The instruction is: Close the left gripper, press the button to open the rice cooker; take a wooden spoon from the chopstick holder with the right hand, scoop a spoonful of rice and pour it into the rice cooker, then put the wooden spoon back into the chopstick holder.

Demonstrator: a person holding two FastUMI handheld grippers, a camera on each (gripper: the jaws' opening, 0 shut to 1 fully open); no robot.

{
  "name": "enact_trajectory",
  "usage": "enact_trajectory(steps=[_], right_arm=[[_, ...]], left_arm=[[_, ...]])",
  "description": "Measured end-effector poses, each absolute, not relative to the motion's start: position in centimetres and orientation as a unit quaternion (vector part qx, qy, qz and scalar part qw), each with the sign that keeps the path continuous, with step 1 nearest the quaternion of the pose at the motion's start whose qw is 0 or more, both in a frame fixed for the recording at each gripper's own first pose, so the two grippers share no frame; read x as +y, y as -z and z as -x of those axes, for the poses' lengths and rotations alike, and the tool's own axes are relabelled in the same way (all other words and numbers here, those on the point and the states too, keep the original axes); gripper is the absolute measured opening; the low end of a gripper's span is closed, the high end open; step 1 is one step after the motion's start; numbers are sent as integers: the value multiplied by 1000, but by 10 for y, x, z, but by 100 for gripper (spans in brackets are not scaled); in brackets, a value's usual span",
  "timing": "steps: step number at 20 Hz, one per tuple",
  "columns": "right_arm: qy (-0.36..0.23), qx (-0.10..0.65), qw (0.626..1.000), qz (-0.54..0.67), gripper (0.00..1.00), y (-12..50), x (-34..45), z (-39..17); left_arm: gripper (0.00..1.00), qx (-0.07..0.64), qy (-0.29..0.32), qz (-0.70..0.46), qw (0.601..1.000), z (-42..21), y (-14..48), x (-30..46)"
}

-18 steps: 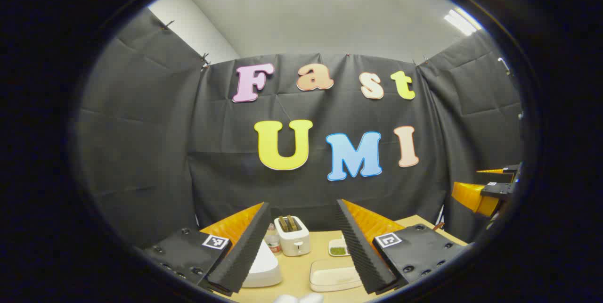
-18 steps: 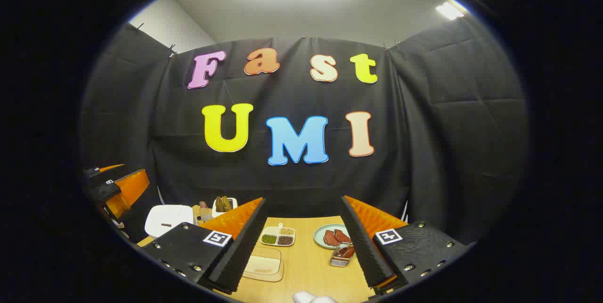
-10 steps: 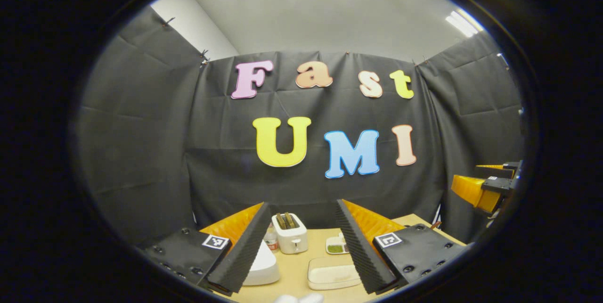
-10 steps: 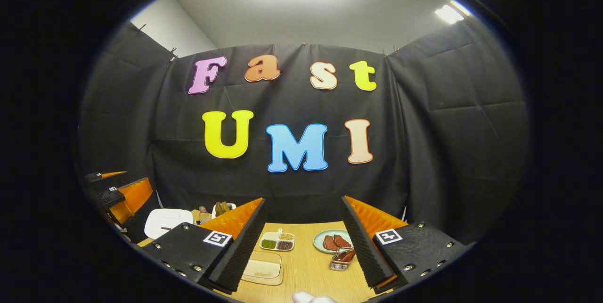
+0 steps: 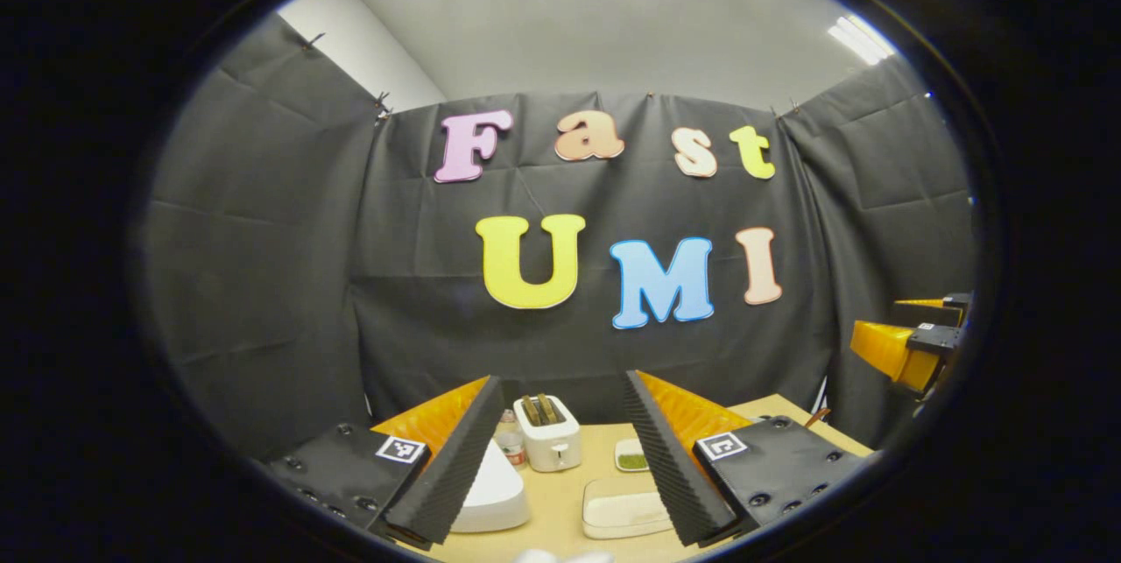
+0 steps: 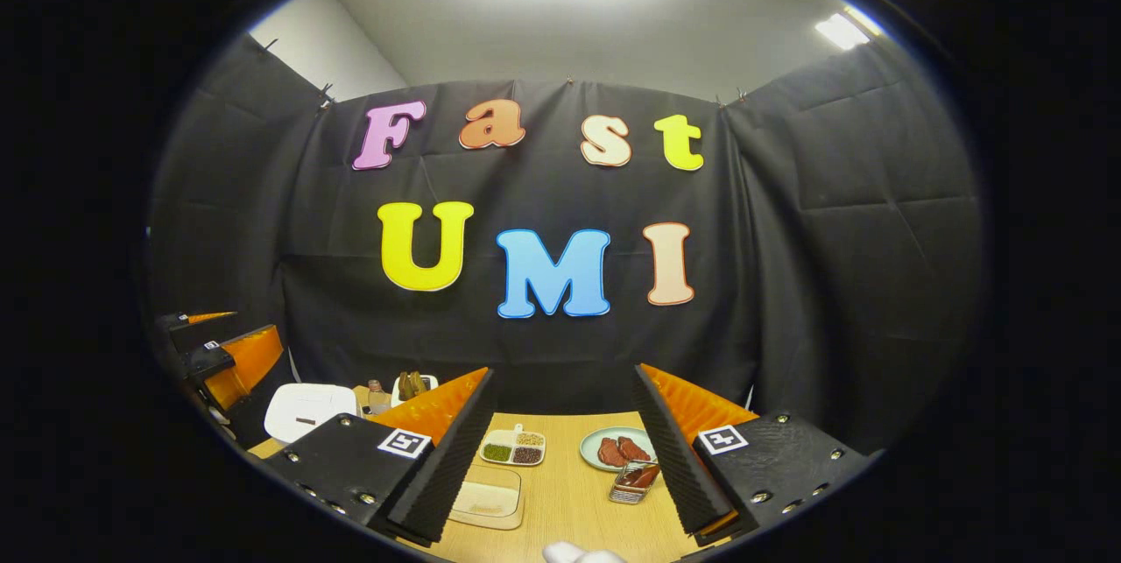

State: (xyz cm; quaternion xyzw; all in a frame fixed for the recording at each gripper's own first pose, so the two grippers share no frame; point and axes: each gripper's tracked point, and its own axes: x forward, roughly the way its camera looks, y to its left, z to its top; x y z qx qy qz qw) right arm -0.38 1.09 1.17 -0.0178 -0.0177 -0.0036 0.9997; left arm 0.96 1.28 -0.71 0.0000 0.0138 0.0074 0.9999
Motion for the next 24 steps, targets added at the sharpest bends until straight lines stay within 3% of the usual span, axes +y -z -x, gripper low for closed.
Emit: enact_trajectory(steps=[5,10,15,24], right_arm=[[5,-14,1000,13,95,-11,12,1],[0,-10,1000,14,95,-8,18,1],[0,-5,1000,19,95,-7,20,-1],[6,21,998,52,95,3,15,0]], left_arm=[[96,23,-2,2,1000,-17,17,13],[11,48,10,15,999,-18,33,18],[6,54,0,11,998,-35,35,33],[8,115,-134,17,984,-93,121,143]])
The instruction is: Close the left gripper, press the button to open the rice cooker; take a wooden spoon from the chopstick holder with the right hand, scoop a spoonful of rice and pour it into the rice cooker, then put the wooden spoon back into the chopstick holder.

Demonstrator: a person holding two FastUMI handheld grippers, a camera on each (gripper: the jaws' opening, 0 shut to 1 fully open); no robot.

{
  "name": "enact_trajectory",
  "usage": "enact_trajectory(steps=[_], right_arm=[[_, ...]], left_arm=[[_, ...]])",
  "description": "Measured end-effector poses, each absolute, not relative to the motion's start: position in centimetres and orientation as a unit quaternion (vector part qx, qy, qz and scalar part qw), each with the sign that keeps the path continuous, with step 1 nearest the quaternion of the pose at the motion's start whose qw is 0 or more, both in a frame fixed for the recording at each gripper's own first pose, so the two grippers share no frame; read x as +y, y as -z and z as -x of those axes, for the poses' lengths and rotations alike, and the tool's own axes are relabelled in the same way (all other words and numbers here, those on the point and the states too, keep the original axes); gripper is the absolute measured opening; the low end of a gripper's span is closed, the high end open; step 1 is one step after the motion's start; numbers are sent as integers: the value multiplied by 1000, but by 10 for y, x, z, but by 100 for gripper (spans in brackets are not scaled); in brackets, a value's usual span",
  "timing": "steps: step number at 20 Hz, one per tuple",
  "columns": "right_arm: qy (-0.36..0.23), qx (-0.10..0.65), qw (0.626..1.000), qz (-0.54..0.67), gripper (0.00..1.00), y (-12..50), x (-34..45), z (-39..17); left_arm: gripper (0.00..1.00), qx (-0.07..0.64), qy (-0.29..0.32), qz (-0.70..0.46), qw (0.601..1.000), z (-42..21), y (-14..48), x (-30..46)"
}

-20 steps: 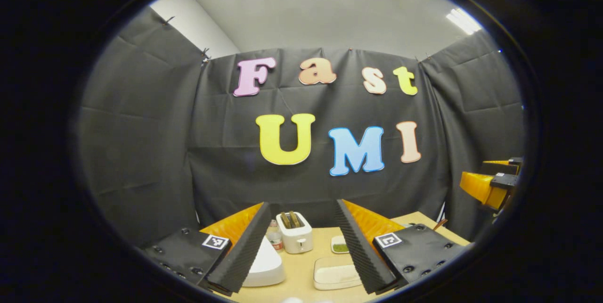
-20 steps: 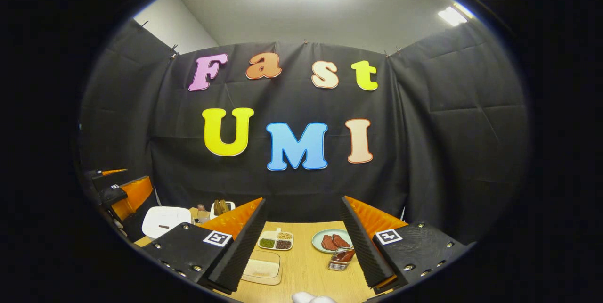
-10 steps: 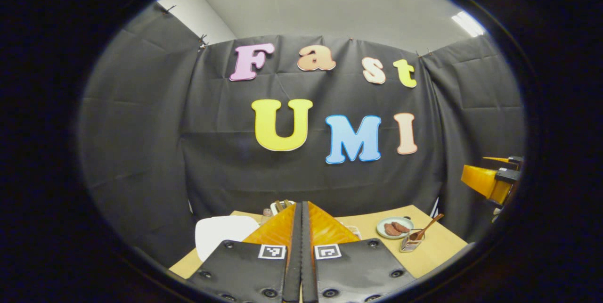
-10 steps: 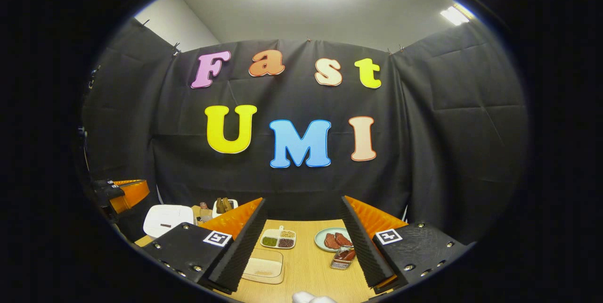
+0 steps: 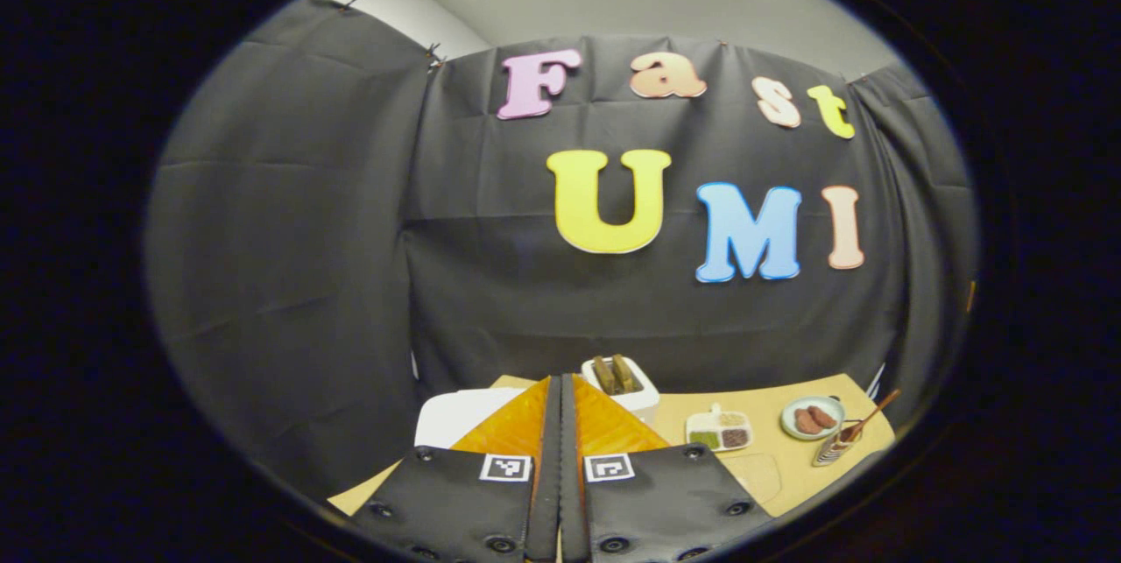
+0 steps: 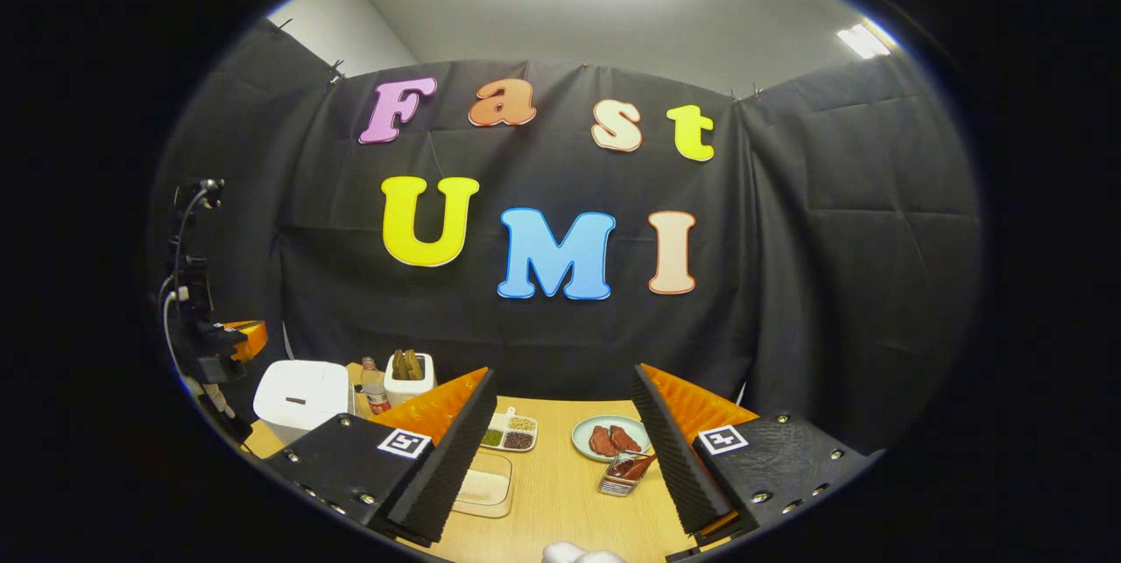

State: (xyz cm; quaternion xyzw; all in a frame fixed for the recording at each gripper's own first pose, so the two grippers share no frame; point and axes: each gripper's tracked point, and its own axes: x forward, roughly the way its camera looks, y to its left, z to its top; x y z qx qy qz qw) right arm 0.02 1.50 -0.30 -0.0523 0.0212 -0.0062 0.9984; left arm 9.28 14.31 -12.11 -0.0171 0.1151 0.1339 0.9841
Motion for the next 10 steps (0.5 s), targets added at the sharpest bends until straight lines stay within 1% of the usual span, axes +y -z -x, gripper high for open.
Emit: enact_trajectory(steps=[3,8,9,10], right_arm=[[9,35,997,63,95,8,12,-2],[10,54,996,69,95,17,11,-6],[10,56,996,70,95,19,11,-6],[11,57,996,72,95,19,10,-6]], left_arm=[[8,143,-176,18,974,-111,169,177],[8,222,-215,35,950,-135,262,210],[6,232,-219,36,947,-141,277,208],[6,245,-223,36,943,-144,290,210]])
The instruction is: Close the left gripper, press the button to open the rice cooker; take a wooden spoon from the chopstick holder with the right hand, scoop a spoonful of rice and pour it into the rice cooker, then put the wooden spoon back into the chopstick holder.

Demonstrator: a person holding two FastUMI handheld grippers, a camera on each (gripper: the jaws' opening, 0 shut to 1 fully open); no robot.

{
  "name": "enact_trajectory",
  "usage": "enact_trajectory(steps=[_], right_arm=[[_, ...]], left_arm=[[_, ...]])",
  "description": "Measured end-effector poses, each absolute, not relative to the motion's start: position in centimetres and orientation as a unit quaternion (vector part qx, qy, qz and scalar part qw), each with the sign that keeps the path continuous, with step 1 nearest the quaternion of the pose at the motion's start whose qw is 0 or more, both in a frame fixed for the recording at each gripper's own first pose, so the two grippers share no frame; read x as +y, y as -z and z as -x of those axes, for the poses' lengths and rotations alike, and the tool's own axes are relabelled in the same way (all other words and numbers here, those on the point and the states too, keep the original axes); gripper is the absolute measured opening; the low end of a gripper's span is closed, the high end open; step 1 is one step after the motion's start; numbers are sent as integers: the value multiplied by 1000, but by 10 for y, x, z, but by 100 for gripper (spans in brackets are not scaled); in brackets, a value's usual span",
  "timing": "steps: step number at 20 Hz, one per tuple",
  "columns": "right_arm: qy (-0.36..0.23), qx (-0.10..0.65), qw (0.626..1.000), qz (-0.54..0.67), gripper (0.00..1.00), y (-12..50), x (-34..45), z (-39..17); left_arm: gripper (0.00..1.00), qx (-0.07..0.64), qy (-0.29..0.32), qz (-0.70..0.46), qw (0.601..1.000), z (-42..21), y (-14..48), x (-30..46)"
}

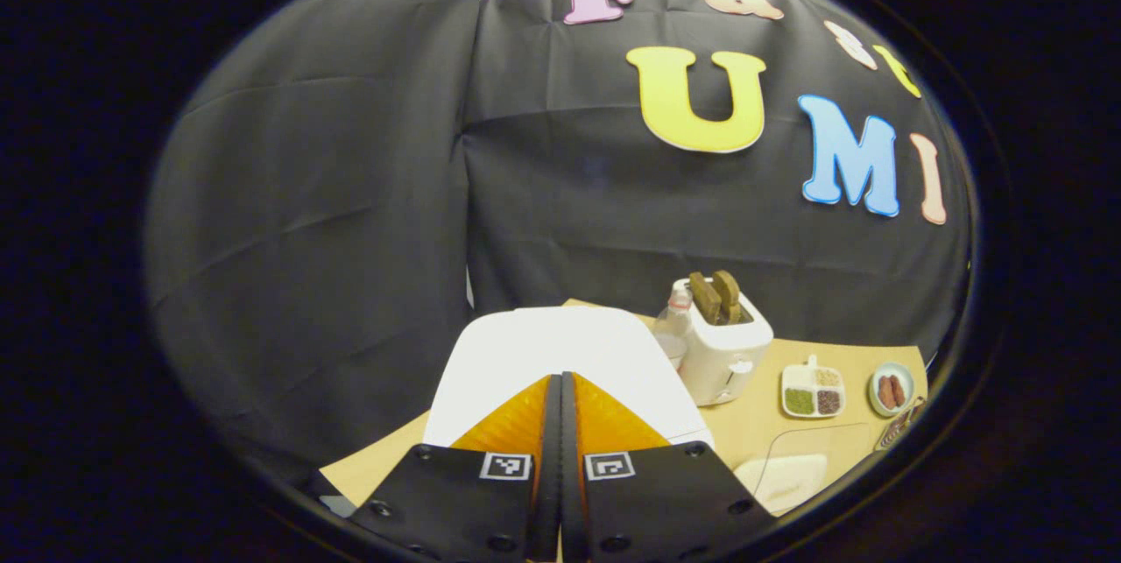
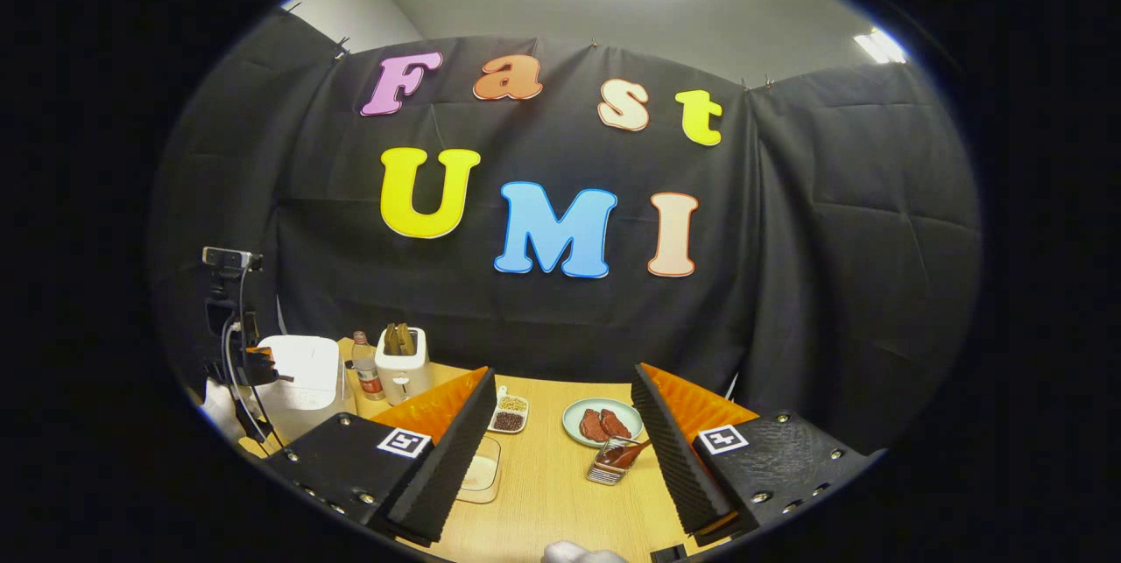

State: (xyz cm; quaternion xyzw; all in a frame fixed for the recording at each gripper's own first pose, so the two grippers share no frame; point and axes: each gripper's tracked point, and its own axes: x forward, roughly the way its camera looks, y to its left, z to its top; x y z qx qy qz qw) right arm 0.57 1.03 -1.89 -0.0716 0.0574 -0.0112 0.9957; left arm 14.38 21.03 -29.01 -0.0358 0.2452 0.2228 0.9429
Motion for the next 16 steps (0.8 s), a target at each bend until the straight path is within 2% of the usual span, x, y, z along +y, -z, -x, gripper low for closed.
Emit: enact_trajectory(steps=[5,6,12,14,16], right_arm=[[13,61,995,74,95,20,10,-8],[12,61,996,71,95,21,10,-9],[2,65,996,66,95,27,19,-13],[0,50,996,72,95,23,19,-12],[-2,39,996,76,95,23,20,-11]], left_arm=[[9,298,-222,44,927,-140,345,215],[7,298,-221,41,928,-137,346,215],[9,321,-206,22,924,-139,349,213],[9,300,-212,19,930,-139,339,214],[7,226,-231,-16,946,-149,298,227]])
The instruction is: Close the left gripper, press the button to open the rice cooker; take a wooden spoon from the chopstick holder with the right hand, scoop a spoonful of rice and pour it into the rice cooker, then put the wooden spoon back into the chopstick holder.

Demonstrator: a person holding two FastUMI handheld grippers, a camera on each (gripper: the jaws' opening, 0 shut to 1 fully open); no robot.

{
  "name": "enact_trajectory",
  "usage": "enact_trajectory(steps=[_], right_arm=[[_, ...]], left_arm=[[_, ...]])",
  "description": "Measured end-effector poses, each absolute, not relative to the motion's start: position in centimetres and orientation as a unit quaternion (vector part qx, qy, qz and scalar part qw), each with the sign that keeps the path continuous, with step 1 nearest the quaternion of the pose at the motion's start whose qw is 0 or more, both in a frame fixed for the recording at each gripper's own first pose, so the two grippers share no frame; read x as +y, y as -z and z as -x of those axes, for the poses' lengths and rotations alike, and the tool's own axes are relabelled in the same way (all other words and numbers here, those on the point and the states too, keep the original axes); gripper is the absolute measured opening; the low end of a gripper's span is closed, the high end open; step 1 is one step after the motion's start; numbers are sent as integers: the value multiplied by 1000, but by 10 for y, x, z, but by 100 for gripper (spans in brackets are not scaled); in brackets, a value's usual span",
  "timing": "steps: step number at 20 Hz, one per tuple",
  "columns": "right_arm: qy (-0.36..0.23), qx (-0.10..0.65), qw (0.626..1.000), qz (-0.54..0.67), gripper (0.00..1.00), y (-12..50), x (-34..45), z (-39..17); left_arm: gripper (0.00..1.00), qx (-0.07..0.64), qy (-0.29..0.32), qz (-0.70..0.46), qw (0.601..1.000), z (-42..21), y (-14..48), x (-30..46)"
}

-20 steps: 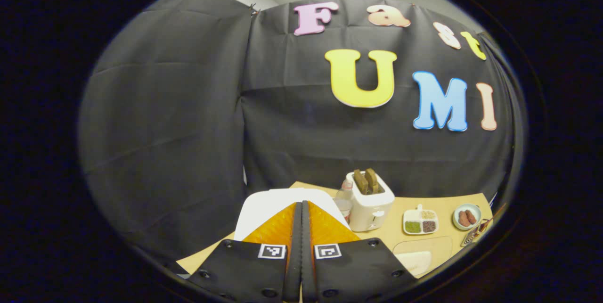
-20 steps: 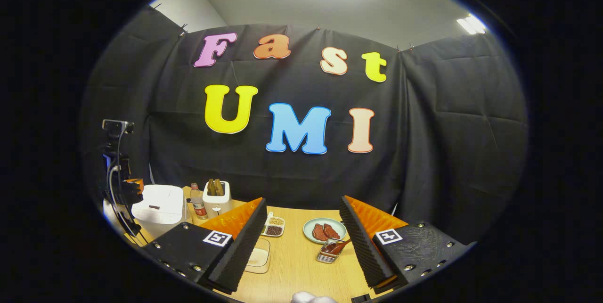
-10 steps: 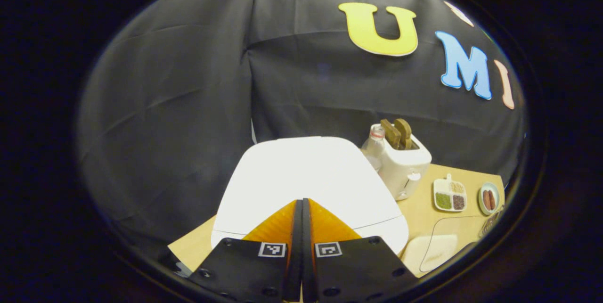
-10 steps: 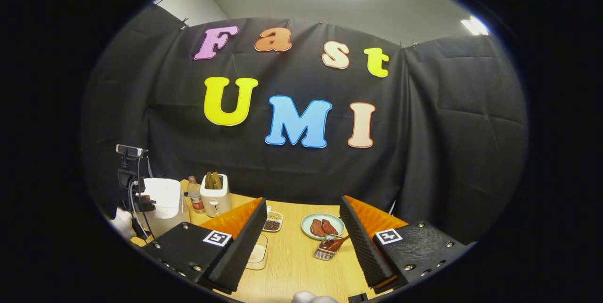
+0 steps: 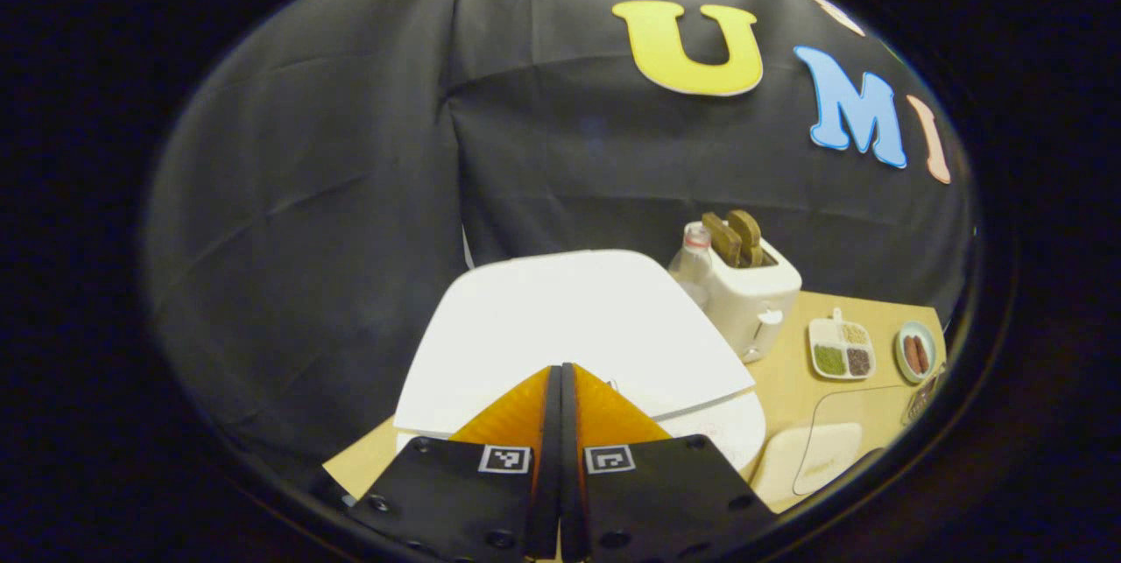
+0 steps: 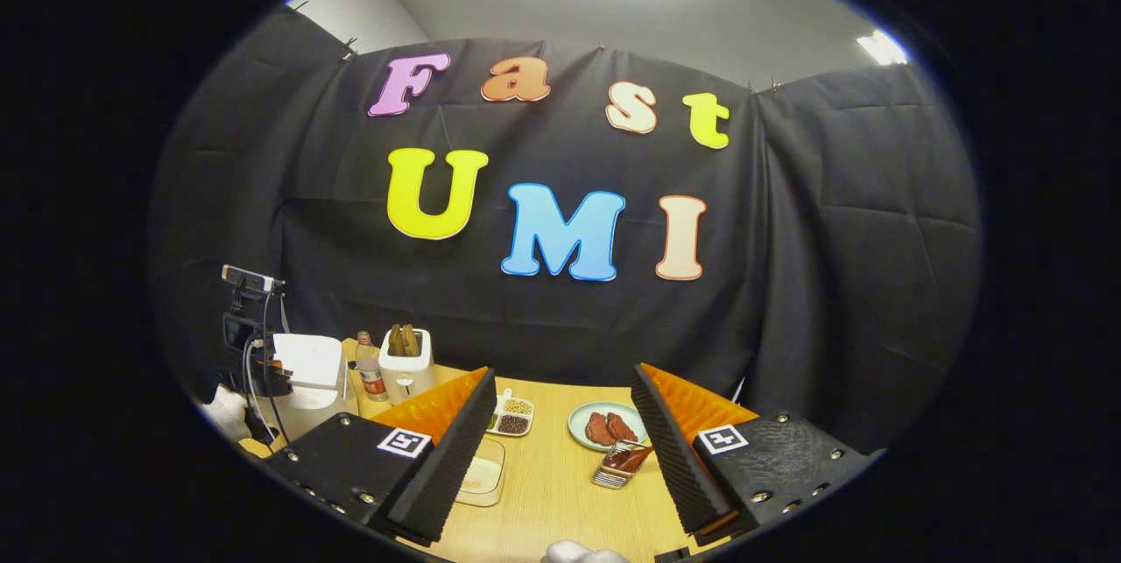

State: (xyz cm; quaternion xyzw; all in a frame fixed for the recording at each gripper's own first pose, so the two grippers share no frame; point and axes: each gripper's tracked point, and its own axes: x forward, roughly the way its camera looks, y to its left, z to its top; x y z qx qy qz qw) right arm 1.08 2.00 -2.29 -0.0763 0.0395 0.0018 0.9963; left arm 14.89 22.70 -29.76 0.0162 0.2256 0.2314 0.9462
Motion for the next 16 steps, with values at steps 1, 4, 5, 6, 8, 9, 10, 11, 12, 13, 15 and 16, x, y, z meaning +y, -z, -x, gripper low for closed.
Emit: enact_trajectory(steps=[1,4,5,6,8,9,10,11,12,13,15,16], right_arm=[[-3,31,996,77,95,21,20,-10],[2,12,997,76,95,13,18,-10],[1,9,997,70,95,12,18,-10],[2,8,998,63,95,12,18,-10],[5,8,999,53,95,12,14,-11],[7,9,999,51,95,11,12,-12],[8,9,999,48,95,11,11,-11],[9,8,999,46,95,10,9,-11],[12,6,999,45,95,9,7,-11],[16,4,999,43,95,7,3,-11],[27,0,999,44,95,7,-3,-13],[29,4,999,44,95,12,-6,-12]], left_arm=[[6,181,-241,-38,953,-148,261,229],[7,57,-221,-87,970,-146,151,207],[8,41,-207,-82,974,-137,130,191],[8,29,-190,-74,979,-129,109,176],[8,18,-158,-47,986,-113,84,155],[9,24,-139,-28,990,-107,76,141],[7,31,-123,-7,992,-103,70,130],[8,36,-109,8,993,-97,68,119],[9,40,-102,18,994,-89,64,114],[9,41,-93,29,994,-79,59,107],[12,33,-75,43,996,-66,47,90],[12,28,-70,41,996,-59,42,86]])
